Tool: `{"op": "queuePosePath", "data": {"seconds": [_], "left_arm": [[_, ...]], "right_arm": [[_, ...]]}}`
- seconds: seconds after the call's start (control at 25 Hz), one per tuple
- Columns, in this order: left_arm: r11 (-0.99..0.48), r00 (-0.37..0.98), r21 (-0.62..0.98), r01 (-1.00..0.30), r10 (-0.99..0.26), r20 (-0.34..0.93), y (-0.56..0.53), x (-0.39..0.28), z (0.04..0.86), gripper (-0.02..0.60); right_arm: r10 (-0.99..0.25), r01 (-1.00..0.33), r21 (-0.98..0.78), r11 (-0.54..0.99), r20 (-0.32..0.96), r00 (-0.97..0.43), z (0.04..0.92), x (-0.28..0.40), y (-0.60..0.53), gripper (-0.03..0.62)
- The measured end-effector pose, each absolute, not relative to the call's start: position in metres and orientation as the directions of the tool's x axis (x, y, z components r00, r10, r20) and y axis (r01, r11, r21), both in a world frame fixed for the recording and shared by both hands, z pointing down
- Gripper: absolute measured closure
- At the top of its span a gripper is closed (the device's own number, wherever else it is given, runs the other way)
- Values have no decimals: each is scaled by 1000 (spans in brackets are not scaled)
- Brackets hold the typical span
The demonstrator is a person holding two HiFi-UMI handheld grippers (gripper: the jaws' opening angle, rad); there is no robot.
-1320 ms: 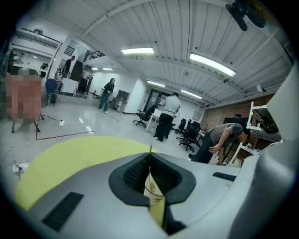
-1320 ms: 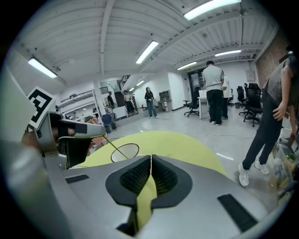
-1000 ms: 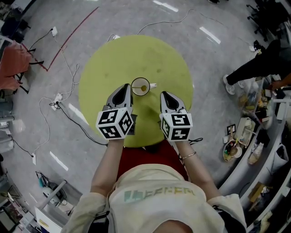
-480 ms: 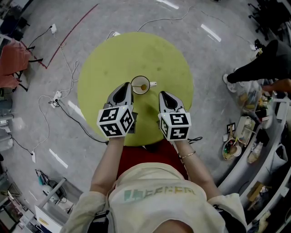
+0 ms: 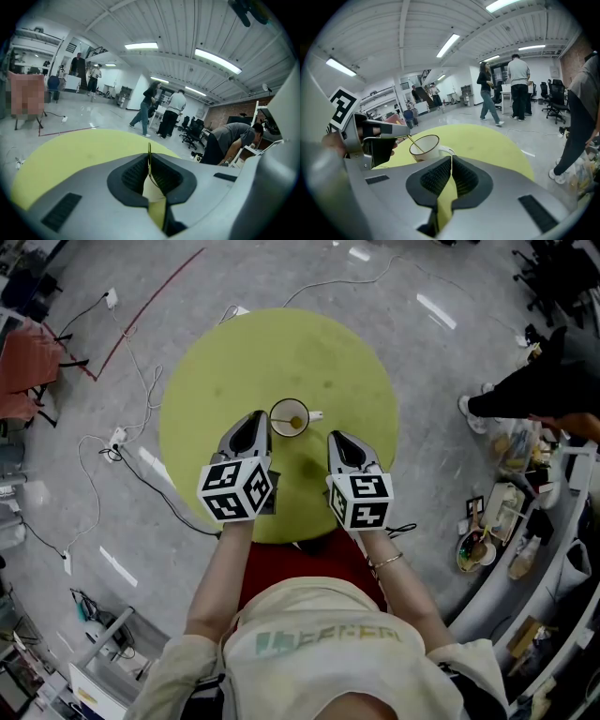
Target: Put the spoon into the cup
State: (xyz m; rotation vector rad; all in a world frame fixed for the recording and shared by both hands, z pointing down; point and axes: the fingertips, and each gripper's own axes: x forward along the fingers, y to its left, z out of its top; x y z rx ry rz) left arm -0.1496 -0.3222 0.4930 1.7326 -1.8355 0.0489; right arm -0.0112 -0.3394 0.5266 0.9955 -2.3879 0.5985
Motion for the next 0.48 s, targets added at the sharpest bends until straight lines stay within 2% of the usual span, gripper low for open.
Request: {"op": "queuePosePath", "data": {"seconds": [0.48], "left_arm": [[146, 50, 402, -904, -898, 438, -321, -150, 493, 544]], "right_arm": [[-533, -746, -202, 634, 585, -611, 527, -10, -335, 557]]}}
